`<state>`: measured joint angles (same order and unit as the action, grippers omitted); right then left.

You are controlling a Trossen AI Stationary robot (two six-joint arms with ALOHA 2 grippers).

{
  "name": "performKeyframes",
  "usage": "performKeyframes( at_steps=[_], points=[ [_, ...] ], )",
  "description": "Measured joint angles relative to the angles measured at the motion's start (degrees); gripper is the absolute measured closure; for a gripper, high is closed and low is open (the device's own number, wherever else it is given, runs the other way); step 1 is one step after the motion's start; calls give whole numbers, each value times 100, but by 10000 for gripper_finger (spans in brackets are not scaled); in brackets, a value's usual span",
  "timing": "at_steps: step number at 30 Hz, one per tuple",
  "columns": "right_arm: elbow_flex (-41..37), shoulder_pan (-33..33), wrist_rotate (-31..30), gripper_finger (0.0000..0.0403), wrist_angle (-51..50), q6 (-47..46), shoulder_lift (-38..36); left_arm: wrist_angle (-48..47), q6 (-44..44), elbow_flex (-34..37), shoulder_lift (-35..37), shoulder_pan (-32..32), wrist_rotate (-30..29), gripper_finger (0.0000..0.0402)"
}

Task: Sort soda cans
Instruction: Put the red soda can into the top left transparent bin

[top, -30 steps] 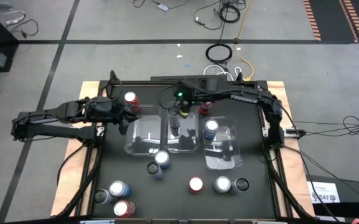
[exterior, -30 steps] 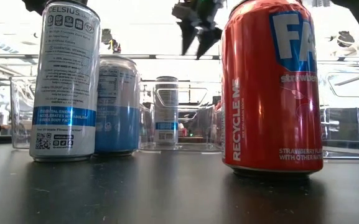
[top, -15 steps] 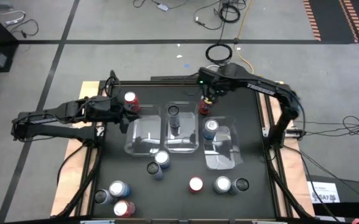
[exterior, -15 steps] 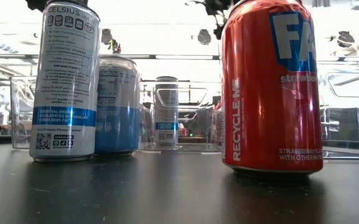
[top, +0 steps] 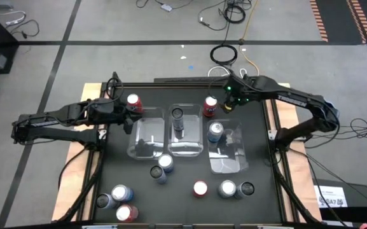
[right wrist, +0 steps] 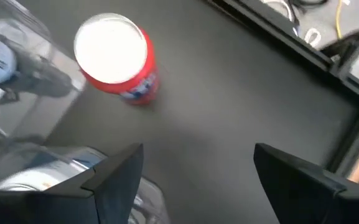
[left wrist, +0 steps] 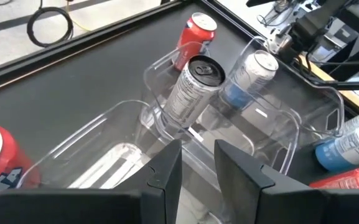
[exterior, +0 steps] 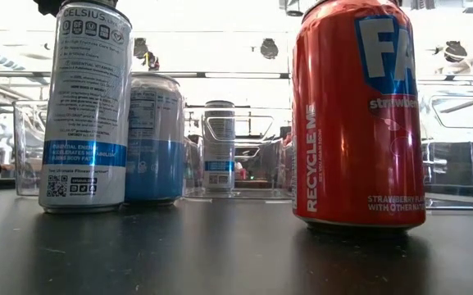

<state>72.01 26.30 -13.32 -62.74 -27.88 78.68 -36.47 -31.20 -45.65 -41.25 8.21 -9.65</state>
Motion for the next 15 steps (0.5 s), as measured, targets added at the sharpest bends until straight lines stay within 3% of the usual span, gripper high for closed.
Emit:
performKeyframes(
  at_steps=[15],
  points=[
    [-31,-15,-4,104,87,45,-241,10,2,0,-3,0,-24,297]
  ],
)
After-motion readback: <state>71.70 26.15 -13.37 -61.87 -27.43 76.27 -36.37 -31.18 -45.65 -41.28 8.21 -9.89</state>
